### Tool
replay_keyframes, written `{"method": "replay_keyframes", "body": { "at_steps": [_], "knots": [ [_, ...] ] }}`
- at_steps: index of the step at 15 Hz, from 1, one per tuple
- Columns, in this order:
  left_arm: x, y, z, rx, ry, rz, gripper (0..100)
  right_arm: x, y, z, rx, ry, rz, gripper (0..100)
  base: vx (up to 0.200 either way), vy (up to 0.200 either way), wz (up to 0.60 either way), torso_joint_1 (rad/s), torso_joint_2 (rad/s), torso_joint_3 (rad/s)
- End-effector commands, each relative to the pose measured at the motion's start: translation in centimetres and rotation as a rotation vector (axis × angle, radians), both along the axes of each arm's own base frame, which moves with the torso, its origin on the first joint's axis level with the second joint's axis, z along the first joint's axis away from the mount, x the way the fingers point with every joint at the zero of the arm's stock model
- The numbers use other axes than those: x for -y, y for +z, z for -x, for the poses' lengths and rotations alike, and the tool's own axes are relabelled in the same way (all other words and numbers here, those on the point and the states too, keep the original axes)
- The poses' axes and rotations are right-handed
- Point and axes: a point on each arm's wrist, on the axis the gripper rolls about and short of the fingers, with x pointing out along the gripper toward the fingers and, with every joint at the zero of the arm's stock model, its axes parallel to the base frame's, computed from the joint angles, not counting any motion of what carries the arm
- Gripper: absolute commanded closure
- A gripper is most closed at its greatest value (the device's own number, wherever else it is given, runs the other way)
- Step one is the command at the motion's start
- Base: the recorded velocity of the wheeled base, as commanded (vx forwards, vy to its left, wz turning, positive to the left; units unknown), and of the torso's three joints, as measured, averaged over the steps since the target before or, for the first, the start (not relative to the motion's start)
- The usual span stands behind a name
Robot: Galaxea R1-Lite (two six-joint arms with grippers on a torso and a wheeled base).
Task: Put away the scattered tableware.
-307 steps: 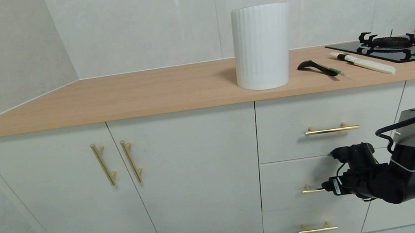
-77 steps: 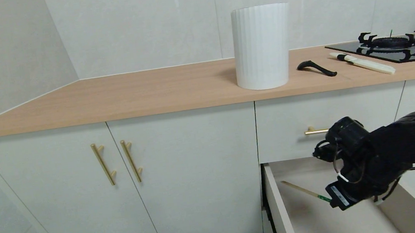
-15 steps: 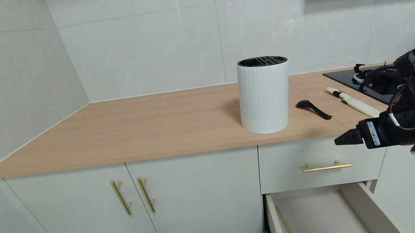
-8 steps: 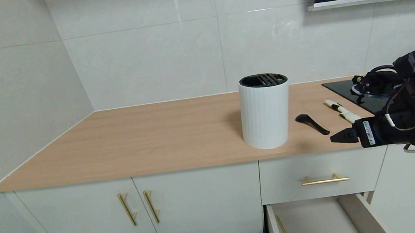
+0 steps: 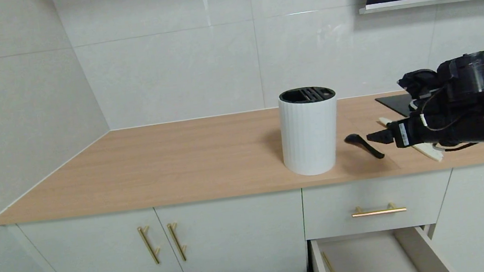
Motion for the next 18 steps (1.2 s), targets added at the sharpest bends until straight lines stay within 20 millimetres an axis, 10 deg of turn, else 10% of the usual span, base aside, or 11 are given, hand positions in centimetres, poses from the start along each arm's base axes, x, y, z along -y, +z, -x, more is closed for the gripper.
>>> {"method": "replay_keyframes", "body": {
  "at_steps": [1, 8, 18],
  "knots": [
    [0.0, 0.0, 0.0, 0.001, 0.0, 0.0, 0, 2.3, -3.5, -5.1, -0.017, 0.035, 0.024, 0, 0.0, 0.0, 0.0, 0.0, 0.0, 0.0],
    [0.0, 0.0, 0.0, 0.001, 0.0, 0.0, 0, 2.6, -7.4, -9.4, -0.048, 0.101, 0.002, 0, 0.0, 0.0, 0.0, 0.0, 0.0, 0.0],
    [0.0, 0.0, 0.0, 0.001, 0.0, 0.0, 0, 2.9, -9.8, -10.6, -0.095, 0.105, -0.009, 0, 0.0, 0.0, 0.0, 0.0, 0.0, 0.0]
  ]
}}
